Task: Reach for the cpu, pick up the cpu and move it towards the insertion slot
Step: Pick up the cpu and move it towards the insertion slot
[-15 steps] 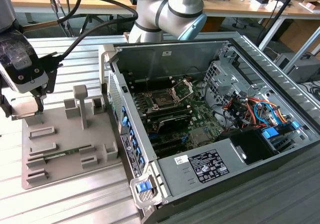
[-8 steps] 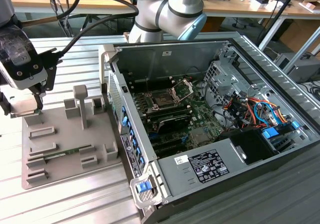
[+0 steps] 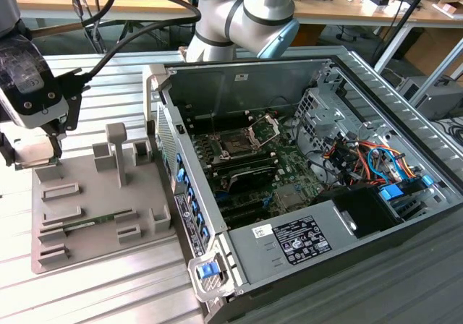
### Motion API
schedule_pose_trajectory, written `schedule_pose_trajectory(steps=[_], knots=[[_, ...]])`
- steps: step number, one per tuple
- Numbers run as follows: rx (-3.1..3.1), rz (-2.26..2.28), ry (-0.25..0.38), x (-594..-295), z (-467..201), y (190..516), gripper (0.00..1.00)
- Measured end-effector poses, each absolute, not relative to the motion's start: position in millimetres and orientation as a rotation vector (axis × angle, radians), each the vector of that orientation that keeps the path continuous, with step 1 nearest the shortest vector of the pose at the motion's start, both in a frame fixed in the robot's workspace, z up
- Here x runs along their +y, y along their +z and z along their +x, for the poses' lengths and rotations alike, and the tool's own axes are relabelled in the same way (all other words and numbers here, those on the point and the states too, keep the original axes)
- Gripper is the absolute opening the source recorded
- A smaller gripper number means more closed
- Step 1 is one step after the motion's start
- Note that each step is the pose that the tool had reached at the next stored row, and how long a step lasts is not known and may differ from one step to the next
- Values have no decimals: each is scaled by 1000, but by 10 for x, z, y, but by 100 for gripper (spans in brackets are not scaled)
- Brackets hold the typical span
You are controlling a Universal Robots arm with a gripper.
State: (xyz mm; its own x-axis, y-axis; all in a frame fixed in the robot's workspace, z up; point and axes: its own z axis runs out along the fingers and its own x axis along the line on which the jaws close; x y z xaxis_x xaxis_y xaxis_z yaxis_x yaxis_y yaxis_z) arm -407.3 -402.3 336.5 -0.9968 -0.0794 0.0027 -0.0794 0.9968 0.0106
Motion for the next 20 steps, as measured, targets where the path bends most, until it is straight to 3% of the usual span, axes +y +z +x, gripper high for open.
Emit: schedule_pose_trajectory(steps=[20], knots=[[-3136,125,-19,-4022,-4070,3429,55]])
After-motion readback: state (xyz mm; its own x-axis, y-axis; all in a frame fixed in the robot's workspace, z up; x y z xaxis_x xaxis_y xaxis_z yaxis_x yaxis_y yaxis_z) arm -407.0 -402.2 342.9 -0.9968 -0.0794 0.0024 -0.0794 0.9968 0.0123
